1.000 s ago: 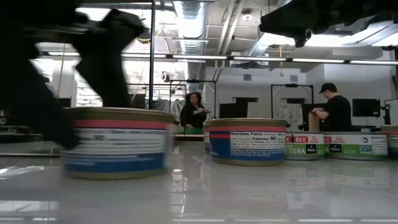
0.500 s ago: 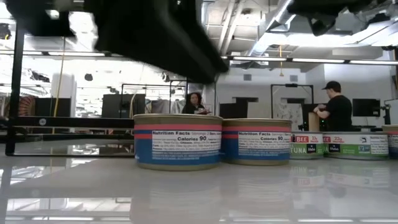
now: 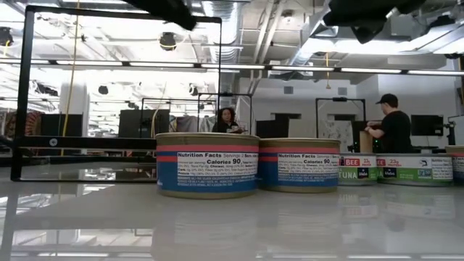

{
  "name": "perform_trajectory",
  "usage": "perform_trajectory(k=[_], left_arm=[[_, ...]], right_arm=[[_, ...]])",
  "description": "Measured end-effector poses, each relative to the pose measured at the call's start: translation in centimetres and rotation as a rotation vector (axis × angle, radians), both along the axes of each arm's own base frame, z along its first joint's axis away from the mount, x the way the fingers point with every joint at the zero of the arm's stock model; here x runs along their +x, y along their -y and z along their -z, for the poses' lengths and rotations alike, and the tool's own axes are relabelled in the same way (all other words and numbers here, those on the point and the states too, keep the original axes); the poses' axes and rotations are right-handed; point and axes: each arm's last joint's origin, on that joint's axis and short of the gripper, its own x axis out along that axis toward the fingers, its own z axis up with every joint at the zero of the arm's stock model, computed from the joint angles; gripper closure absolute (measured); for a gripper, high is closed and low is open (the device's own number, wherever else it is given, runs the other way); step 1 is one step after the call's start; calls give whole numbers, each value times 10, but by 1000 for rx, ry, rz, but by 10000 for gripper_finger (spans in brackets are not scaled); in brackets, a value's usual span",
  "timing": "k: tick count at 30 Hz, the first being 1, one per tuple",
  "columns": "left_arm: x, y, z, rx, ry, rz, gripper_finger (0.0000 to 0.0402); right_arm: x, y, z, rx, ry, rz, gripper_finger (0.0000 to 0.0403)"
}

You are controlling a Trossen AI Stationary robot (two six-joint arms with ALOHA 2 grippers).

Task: Stack canned seafood by type on shelf
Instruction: Put the blue-pink tuna can on the shelf

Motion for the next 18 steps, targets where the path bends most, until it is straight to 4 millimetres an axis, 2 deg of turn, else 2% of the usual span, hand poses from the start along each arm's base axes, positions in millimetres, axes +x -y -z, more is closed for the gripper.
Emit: perform_trajectory(k=[4, 9, 13, 18], left_arm=[[-18, 6, -14, -25, 7, 32, 167], [-36, 10, -34, 90, 149, -55, 167], [-38, -7, -40, 24, 138, -145, 167], [-38, -32, -32, -34, -13, -243, 172]], right_arm=[[5, -3, 3, -10, -11, 1, 294], [11, 0, 6, -11, -4, 17, 294], [13, 2, 5, -28, 7, 17, 294], [14, 1, 2, -49, 34, 0, 294]])
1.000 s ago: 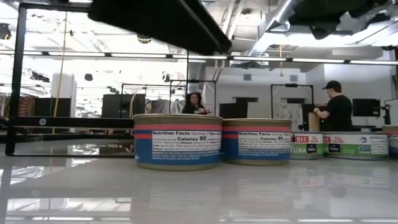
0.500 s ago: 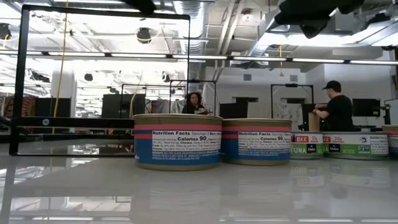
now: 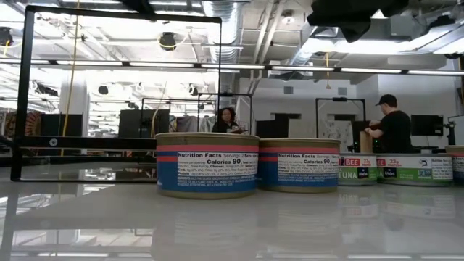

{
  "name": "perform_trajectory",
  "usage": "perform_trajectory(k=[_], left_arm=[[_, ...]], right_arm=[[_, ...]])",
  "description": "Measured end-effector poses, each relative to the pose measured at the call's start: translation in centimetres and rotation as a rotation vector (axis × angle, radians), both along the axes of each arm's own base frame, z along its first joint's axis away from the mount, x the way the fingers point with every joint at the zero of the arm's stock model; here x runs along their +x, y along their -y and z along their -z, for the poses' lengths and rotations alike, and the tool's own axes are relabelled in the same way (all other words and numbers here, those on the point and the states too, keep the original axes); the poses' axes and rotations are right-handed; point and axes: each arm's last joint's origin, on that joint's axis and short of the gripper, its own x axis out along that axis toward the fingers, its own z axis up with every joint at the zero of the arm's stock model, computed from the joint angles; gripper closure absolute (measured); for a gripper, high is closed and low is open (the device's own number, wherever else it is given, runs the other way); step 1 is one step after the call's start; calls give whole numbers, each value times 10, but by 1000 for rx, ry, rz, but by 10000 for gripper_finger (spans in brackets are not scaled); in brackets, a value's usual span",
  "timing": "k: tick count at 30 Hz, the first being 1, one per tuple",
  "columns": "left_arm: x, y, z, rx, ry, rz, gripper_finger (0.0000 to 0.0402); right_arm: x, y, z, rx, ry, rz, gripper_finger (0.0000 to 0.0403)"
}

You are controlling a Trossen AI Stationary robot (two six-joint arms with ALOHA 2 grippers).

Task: Stack canned seafood by type on shelf
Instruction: Put the blue-pink tuna can on the shelf

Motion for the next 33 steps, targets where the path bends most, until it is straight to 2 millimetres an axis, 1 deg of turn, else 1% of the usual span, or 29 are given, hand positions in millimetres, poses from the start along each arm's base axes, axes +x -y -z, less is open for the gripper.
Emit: perform_trajectory(k=[3, 7, 11, 19, 25, 27, 33], left_arm=[[-1, -7, 4, -21, -70, -19, 185], [-1, -8, 7, -39, -103, -18, 212], [-4, -7, 8, -59, -135, -9, 250], [-10, -11, 11, -83, -207, -48, 336], [-19, -13, 10, -111, -260, -73, 387], [-24, -13, 8, -110, -269, -72, 395], [-38, -9, -4, -179, -238, -64, 392]], right_arm=[[0, 0, 0, -4, 0, -2, 294], [0, 0, 0, -7, 0, -2, 294], [0, 0, 0, -6, 2, -1, 294], [0, 0, 0, -4, 5, 0, 294], [0, 0, 0, -5, 4, 1, 294], [0, 0, 0, -5, 4, 1, 294], [0, 0, 0, -3, 7, 1, 294]])
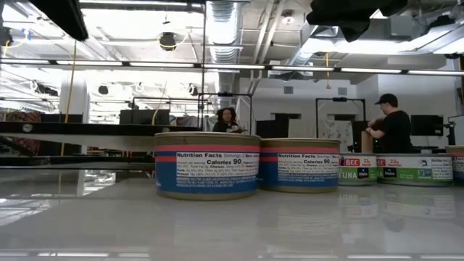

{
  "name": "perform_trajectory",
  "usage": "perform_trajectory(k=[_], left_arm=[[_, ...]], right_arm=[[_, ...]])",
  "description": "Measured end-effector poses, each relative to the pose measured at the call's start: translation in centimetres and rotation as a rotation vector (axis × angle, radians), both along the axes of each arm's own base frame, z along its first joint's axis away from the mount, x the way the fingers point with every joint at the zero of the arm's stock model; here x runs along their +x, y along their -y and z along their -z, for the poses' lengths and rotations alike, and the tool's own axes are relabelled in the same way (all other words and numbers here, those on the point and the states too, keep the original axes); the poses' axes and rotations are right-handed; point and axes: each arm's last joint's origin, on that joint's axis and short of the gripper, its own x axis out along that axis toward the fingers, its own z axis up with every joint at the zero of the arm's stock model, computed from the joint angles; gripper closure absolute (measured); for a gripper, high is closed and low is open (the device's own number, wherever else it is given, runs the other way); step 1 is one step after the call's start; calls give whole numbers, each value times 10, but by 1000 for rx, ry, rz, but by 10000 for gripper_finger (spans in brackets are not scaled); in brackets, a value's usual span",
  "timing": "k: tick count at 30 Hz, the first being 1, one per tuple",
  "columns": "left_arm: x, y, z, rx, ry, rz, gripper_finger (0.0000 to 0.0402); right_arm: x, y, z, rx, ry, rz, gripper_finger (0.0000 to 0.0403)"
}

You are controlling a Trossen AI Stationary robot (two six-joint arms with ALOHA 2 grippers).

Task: Stack canned seafood by type on shelf
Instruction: Put the blue-pink tuna can on the shelf

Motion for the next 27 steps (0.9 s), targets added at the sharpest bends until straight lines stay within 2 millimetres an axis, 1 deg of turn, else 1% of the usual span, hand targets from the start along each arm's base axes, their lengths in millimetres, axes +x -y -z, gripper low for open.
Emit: perform_trajectory(k=[5, 14, 17, 19, 21, 23, 27], left_arm=[[-11, 3, -4, -45, -32, 19, 391], [-24, 7, -1, -39, -131, 43, 391], [-25, 8, -1, -43, -127, 34, 391], [-25, 8, -2, -35, -94, 0, 388], [-24, 7, -2, -37, -68, -37, 377], [-23, 7, -2, -42, -63, -46, 357], [-24, 6, -3, -27, -52, -52, 301]], right_arm=[[1, 0, -2, 4, 21, -3, 294], [1, 0, -2, 2, 22, -4, 294], [1, 0, -2, 2, 22, -4, 294], [1, 0, -2, 2, 22, -4, 294], [1, 0, -2, 2, 22, -4, 294], [1, 0, -2, 4, 22, -4, 294], [1, -1, -2, 5, 17, -10, 294]])
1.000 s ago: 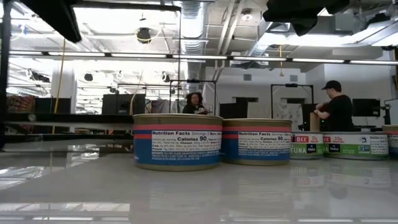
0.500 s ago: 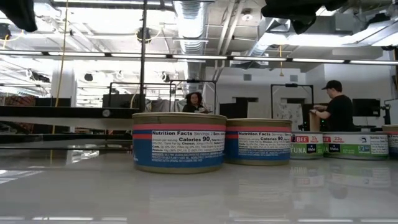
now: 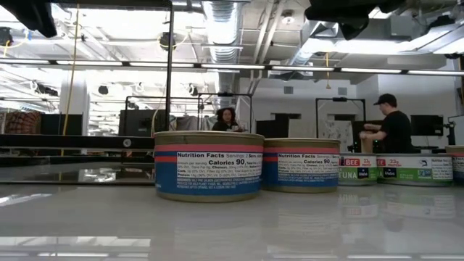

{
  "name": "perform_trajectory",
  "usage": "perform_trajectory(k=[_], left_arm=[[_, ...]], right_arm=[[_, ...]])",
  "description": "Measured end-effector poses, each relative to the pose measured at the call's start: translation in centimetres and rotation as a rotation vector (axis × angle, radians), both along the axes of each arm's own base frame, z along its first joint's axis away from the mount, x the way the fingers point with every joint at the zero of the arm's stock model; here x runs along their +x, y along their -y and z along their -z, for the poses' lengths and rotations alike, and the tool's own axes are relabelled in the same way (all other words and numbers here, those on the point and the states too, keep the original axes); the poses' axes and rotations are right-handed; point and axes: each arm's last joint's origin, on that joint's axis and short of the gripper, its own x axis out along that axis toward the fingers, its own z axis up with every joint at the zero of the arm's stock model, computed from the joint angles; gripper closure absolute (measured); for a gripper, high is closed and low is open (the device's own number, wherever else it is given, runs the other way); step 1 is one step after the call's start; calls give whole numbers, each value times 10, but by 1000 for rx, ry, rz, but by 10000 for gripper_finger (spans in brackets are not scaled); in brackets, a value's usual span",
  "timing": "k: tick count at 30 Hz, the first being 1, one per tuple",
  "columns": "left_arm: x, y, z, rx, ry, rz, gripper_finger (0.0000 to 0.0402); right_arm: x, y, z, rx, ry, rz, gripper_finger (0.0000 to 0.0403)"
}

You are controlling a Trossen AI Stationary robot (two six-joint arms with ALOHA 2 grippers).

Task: Stack canned seafood by type on shelf
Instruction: Put the blue-pink tuna can on the shelf

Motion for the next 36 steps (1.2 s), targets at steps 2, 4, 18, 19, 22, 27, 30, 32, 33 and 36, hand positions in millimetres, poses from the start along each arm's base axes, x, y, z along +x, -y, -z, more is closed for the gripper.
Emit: perform_trajectory(k=[2, 4, 18, 19, 22, 27, 30, 32, 33, 36], left_arm=[[0, 0, 0, 1, -8, 1, 272], [-1, 0, 0, -3, -27, 10, 248], [6, 5, -56, 96, 228, 94, 211], [7, 6, -58, 119, 261, 105, 211], [9, 17, -60, 216, 375, 169, 211], [13, 32, -63, 345, 458, 248, 211], [17, 33, -65, 394, 473, 265, 211], [21, 30, -66, 403, 466, 277, 213], [23, 28, -66, 402, 457, 288, 214], [30, 23, -66, 394, 429, 316, 222]], right_arm=[[0, 0, 1, 4, -11, -19, 294], [0, 0, 1, 2, -15, -22, 294], [29, 23, 36, 19, -136, 78, 294], [31, 30, 38, 14, -153, 104, 293], [35, 58, 38, 33, -262, 167, 286], [35, 112, 39, 159, -462, 256, 281], [31, 142, 41, 248, -534, 270, 281], [28, 158, 42, 329, -561, 225, 283], [28, 165, 45, 364, -577, 208, 284], [25, 181, 55, 412, -639, 212, 290]])
